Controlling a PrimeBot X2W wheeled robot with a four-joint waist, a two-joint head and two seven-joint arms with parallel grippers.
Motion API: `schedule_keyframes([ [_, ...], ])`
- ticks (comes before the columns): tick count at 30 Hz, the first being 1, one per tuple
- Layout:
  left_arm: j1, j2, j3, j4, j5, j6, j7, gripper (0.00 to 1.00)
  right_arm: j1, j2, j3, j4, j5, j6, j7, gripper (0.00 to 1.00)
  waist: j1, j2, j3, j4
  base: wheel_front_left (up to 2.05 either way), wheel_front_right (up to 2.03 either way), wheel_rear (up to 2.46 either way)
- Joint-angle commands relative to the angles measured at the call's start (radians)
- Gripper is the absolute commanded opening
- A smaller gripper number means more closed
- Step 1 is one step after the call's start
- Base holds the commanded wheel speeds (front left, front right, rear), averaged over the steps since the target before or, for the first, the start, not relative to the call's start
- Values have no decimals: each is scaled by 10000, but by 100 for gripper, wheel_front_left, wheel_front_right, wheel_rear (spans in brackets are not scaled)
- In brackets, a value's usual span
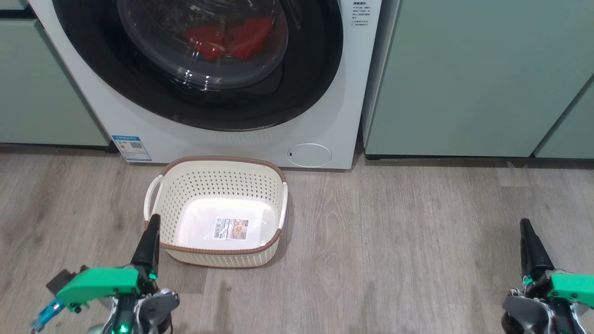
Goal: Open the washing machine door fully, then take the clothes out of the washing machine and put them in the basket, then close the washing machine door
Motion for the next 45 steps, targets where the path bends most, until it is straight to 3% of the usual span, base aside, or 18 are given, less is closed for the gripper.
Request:
schedule_keyframes([
  [1,-524,75,293,-354,-44,-67,58,0,-460,-43,191,-401,61,-6,56,0,0,0,0,0,0,0,0],
  [6,-524,75,293,-354,-44,-67,58,0,-460,-43,191,-401,61,-6,56,0,0,0,0,0,0,0,0],
  [7,-3,1,2,-2,3,0,-4,100,-2,0,3,-2,0,0,-3,100,0,0,1,0,0,0,0],
  [13,658,-91,-16,886,11,11,-18,100,418,120,42,921,-4,2,-16,100,0,0,11,0,0,0,0],
  [22,482,-77,23,737,464,6,-283,100,262,108,243,821,-325,1,-281,100,0,0,42,6,0,0,0],
  [45,117,-50,265,102,3520,22,-930,100,-98,80,615,112,-3487,0,-929,100,0,0,115,32,0,0,0],
])
